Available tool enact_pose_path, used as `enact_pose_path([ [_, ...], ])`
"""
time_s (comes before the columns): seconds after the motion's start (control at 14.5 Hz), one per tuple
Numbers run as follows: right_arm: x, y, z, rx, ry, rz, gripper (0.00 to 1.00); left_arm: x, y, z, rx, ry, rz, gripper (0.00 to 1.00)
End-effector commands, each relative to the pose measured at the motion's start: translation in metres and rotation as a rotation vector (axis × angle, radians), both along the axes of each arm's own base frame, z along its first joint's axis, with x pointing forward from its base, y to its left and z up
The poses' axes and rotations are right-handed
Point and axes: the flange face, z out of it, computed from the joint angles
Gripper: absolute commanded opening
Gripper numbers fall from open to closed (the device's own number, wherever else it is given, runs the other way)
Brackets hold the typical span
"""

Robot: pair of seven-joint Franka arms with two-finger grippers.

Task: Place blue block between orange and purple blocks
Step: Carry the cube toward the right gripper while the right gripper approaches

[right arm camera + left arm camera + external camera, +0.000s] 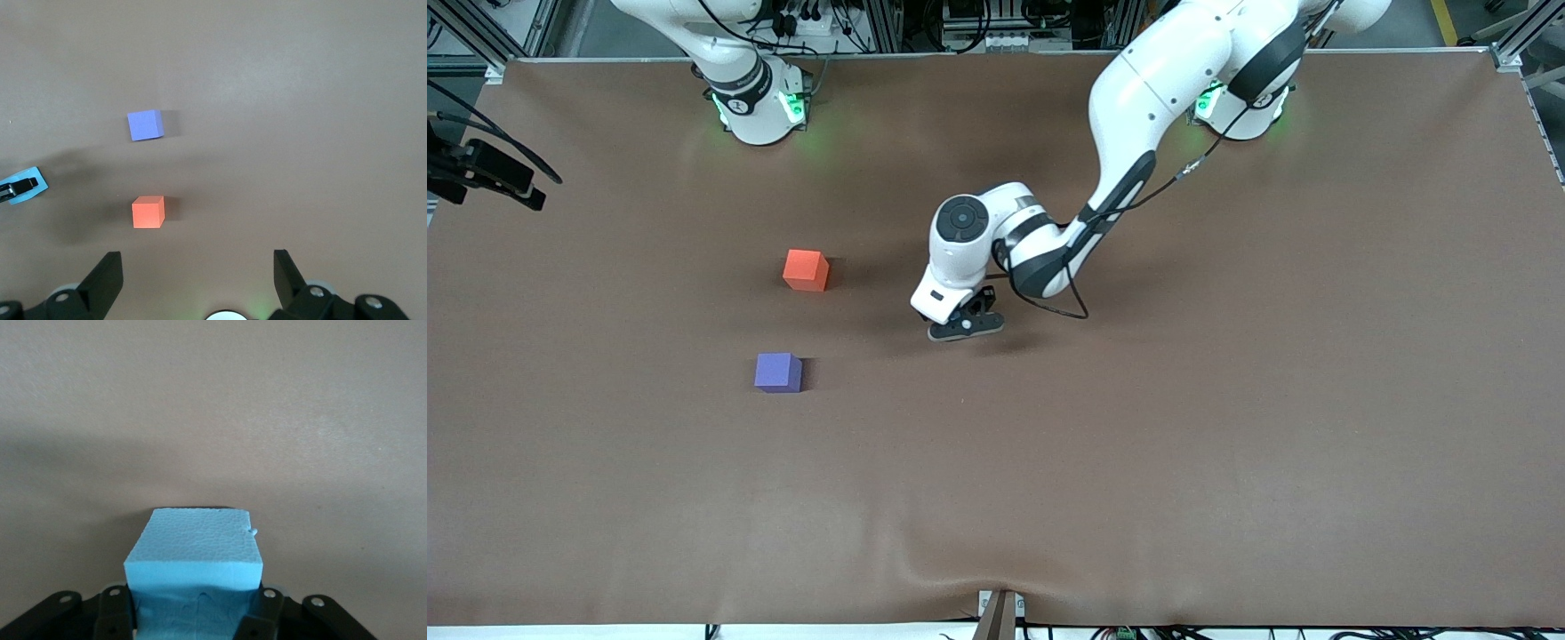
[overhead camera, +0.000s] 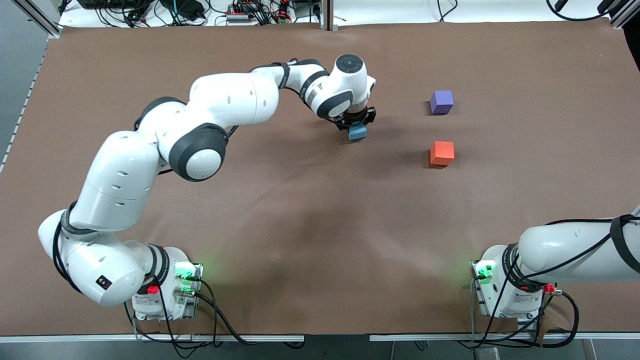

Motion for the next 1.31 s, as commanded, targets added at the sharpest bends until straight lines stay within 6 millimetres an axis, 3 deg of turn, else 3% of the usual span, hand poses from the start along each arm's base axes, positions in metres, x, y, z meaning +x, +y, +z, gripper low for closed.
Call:
enact_pose_path([
  [0.0,0.012,0.004,-0.010,0.004,0.018,0.010,1.00,0.015,0.004,0.004,-0.003,0.005,0.045,1.00],
  [0.14,0.022,0.005,-0.026,0.006,0.047,0.024,1.00,0.023,0.008,0.025,-0.004,-0.015,0.052,1.00],
  [0.28,0.043,0.006,-0.066,0.009,0.117,0.030,1.00,0.041,0.027,0.059,0.036,-0.027,0.027,1.00],
  [0.41,0.049,0.012,-0.070,0.015,0.120,0.039,1.00,0.057,0.052,0.127,0.079,-0.049,-0.007,1.00],
  [0.55,0.058,0.043,-0.088,0.015,0.147,0.082,1.00,0.090,0.110,0.205,0.099,-0.065,0.022,1.00],
  [0.76,0.069,0.074,-0.135,0.011,0.134,0.107,1.00,0.097,0.188,0.290,0.210,-0.034,0.006,1.00],
  [0.83,0.068,0.095,-0.150,0.001,0.128,0.077,1.00,0.097,0.215,0.319,0.237,-0.022,0.037,1.00],
  [1.04,0.066,0.164,-0.176,-0.022,0.114,0.030,1.00,0.111,0.300,0.378,0.256,-0.015,0.037,1.00],
  [1.24,0.073,0.209,-0.219,0.101,0.150,0.019,1.00,0.126,0.408,0.407,0.261,0.055,-0.149,1.00],
])
